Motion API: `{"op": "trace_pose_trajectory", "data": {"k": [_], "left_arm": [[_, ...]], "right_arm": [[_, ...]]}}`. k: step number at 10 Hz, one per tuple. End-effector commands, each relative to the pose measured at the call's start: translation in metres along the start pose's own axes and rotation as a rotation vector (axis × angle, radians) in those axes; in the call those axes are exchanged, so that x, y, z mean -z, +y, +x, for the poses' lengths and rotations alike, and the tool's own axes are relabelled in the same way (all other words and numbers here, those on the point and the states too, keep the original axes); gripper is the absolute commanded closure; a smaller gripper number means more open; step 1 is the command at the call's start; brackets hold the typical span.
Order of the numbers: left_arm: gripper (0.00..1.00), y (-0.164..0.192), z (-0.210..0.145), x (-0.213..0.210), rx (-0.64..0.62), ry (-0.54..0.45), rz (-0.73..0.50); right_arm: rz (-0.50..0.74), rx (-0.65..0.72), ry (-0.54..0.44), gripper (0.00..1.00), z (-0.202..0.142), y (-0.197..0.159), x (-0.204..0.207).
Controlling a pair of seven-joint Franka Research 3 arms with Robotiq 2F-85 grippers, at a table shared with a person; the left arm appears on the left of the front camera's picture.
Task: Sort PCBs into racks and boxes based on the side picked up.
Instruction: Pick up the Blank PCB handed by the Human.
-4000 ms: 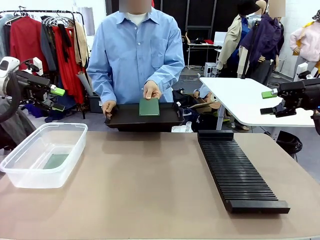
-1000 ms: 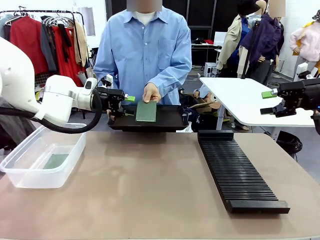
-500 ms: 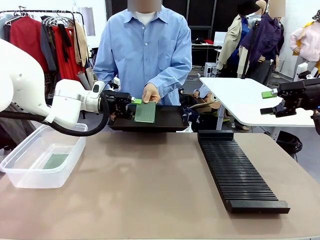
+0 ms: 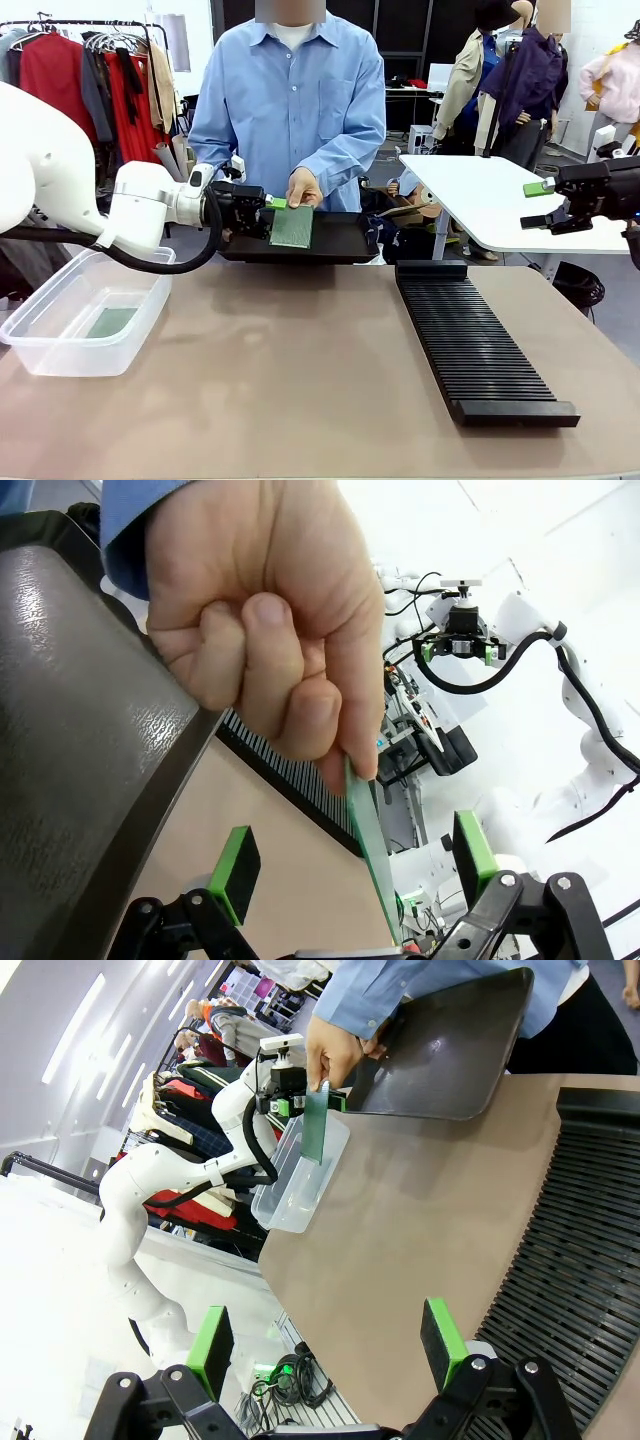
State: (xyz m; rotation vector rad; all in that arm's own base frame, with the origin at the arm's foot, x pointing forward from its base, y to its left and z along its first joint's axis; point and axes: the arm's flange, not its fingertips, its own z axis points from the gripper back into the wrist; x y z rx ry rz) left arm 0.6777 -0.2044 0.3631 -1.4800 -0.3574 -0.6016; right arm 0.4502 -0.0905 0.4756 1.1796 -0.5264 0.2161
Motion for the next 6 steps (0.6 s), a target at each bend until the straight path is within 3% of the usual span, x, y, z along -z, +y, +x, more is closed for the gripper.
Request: {"op": "trace_pose_trajectory", "data": {"k": [1, 2, 3, 6], "left_arm": [[0.00, 0.0029, 0.0036, 0.0028, 0.021, 0.006, -0.024], [0.05, 0.0033, 0.0036, 0.0033, 0.015, 0.014, -0.028], [0.16, 0.0038, 0.0034, 0.0035, 0.009, 0.020, -0.016], [0.64, 0.0059, 0.0039, 0.0052, -0.004, 0.032, -0.019]], "right_arm": [[0.008, -0.006, -0.002, 0.00, 0.0015, 0.0022, -0.0006], [0.008, -0.006, -0.002, 0.00, 0.0015, 0.0022, -0.0006], [0.008, -0.006, -0.002, 0.00, 0.0015, 0.0022, -0.0006], [0.008, -0.006, -0.002, 0.00, 0.0015, 0.0022, -0.0006]]}}
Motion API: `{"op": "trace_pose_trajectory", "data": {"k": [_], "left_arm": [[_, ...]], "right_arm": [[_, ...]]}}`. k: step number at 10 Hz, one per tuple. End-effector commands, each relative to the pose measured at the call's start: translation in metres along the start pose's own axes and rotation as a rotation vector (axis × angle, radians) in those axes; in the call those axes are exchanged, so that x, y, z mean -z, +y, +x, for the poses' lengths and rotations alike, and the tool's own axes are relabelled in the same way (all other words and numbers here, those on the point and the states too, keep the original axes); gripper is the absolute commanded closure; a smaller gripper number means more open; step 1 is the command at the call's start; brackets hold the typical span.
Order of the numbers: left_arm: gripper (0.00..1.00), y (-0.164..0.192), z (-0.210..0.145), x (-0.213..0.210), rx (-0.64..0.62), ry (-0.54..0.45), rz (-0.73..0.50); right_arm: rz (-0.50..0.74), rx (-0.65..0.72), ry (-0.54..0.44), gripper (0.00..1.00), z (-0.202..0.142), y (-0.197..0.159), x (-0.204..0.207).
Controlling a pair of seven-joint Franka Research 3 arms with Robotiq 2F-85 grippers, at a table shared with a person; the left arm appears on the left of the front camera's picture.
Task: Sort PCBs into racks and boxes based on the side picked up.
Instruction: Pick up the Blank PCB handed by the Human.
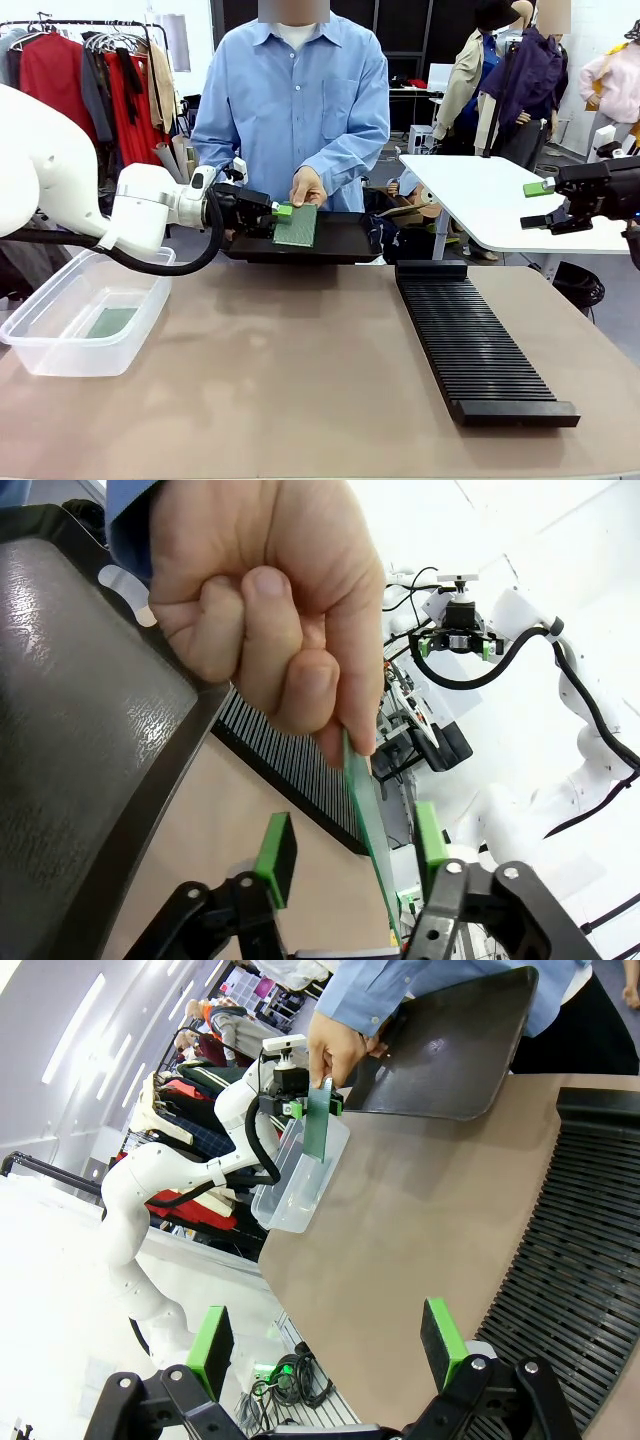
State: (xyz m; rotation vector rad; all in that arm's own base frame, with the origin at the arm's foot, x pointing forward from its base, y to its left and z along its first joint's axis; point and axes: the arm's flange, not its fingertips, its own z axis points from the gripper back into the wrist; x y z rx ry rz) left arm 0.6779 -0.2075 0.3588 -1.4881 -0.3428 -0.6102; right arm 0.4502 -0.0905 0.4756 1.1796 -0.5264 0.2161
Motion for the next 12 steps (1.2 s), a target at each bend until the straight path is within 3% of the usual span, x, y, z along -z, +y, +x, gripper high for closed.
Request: {"op": "trace_pose_trajectory", "data": {"k": [1, 2, 6, 7, 9, 12], "left_arm": [[0.82, 0.0031, 0.0065, 0.0025, -0.004, 0.026, -0.008], [1.00, 0.0037, 0.0072, 0.0032, -0.007, 0.031, -0.009], [1.00, 0.0057, 0.0078, 0.0039, -0.019, 0.044, -0.017], [1.00, 0.0059, 0.0074, 0.0043, -0.018, 0.092, -0.045], [1.00, 0.0041, 0.0001, 0.0039, -0.008, 0.035, -0.018], [1.00, 0.0041, 0.0001, 0.0039, -0.008, 0.035, -0.018]], "right_arm": [[0.008, -0.006, -0.002, 0.00, 0.0015, 0.0022, -0.0006], [0.008, -0.006, -0.002, 0.00, 0.0015, 0.0022, -0.0006], [0.008, -0.006, -0.002, 0.00, 0.0015, 0.0022, -0.0006], [0.008, -0.006, -0.002, 0.00, 0.0015, 0.0022, -0.0006], [0.008, -0.006, -0.002, 0.00, 0.0015, 0.0022, -0.0006], [0.008, -0.006, -0.002, 0.00, 0.0015, 0.0022, -0.0006]]}}
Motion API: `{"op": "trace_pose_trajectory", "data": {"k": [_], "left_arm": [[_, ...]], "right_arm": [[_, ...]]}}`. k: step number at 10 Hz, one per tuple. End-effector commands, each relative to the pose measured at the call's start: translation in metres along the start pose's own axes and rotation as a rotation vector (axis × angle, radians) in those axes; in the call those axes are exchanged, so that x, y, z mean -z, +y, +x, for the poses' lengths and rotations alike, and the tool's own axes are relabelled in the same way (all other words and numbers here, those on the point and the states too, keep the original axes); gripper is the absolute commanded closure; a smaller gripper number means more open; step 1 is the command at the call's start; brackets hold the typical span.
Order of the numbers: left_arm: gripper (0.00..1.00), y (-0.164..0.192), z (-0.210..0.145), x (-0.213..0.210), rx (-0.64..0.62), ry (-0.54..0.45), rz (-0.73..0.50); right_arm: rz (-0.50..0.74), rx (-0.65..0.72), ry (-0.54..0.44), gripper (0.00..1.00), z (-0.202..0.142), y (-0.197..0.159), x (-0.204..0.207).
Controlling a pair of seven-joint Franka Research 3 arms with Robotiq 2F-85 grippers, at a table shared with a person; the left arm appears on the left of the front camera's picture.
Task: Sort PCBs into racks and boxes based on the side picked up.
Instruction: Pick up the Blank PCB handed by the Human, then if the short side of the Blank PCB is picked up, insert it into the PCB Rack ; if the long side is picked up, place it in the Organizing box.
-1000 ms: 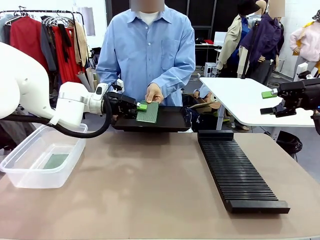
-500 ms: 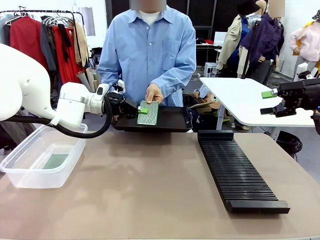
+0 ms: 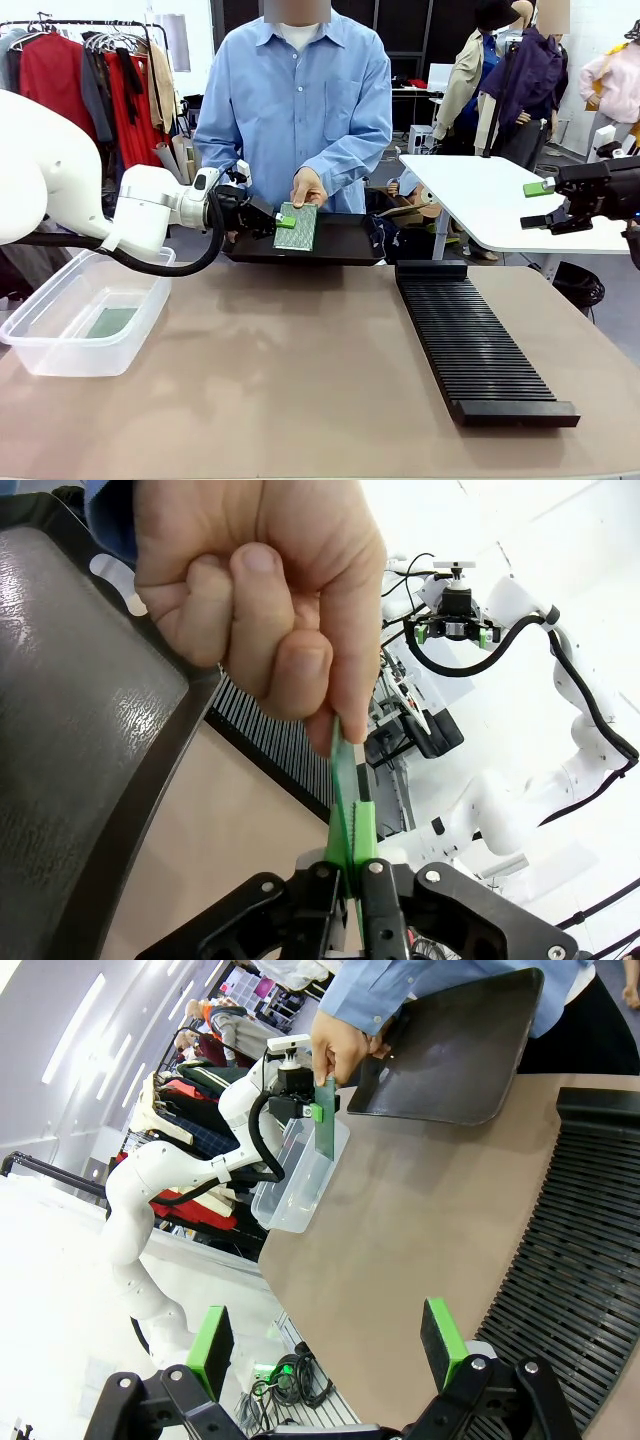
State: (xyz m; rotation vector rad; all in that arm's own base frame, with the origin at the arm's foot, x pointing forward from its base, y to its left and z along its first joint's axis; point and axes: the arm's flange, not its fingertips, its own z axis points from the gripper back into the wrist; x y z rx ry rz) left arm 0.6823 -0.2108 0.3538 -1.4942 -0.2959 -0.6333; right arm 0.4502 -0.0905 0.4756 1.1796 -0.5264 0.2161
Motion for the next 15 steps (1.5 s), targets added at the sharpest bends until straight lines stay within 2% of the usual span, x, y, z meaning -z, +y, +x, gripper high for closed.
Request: {"op": "trace_pose_trajectory", "data": {"k": [1, 15], "left_arm": [[1.00, -0.0025, -0.0012, 0.0011, 0.005, -0.005, 0.003], [1.00, -0.0025, -0.0012, 0.0011, 0.005, -0.005, 0.003]], "right_arm": [[0.008, -0.006, -0.002, 0.00, 0.0015, 0.0022, -0.0006], [0.008, -0.006, -0.002, 0.00, 0.0015, 0.0022, -0.0006]]}}
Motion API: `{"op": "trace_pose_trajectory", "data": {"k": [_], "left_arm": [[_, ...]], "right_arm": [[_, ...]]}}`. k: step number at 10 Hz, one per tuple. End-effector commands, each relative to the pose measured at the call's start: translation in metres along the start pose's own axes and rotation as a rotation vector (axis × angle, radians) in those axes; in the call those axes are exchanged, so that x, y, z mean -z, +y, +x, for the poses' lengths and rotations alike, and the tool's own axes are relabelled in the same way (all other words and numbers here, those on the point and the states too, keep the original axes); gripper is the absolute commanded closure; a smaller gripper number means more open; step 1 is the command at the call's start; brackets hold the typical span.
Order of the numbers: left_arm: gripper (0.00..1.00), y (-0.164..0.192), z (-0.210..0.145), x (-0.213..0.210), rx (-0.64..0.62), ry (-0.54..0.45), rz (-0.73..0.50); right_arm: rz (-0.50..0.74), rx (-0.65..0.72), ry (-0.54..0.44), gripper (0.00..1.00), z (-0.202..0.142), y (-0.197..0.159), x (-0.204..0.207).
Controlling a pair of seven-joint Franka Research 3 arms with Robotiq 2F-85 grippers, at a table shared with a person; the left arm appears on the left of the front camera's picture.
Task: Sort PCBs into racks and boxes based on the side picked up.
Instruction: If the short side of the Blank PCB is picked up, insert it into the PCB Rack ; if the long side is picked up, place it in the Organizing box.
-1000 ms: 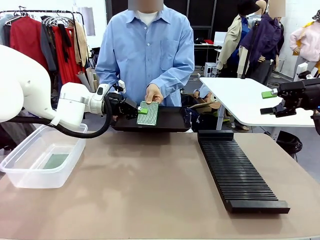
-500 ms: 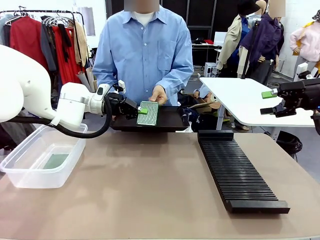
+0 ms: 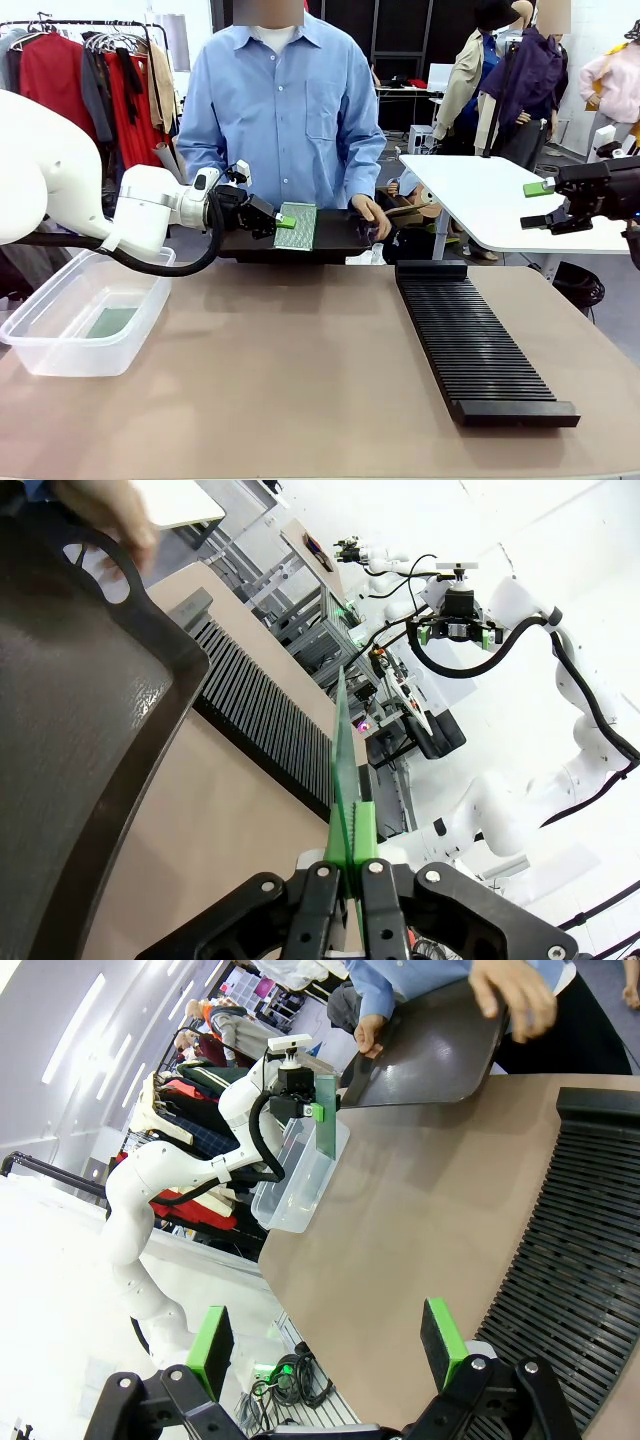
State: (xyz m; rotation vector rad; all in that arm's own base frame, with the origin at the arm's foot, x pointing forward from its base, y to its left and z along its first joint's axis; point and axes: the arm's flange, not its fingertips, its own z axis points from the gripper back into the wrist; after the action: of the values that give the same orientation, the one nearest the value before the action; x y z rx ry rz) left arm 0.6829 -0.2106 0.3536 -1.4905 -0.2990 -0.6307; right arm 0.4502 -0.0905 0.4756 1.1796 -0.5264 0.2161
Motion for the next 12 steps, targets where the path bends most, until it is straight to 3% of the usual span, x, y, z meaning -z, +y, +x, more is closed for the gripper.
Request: {"op": "trace_pose_trajectory", "data": {"k": [1, 12], "left_arm": [[1.00, -0.0030, -0.0014, 0.0013, 0.005, -0.003, -0.002], [1.00, -0.0030, -0.0014, 0.0013, 0.005, -0.003, -0.002]], "right_arm": [[0.008, -0.006, -0.002, 0.00, 0.0015, 0.0022, -0.0006], [0.008, -0.006, -0.002, 0.00, 0.0015, 0.0022, -0.0006]]}}
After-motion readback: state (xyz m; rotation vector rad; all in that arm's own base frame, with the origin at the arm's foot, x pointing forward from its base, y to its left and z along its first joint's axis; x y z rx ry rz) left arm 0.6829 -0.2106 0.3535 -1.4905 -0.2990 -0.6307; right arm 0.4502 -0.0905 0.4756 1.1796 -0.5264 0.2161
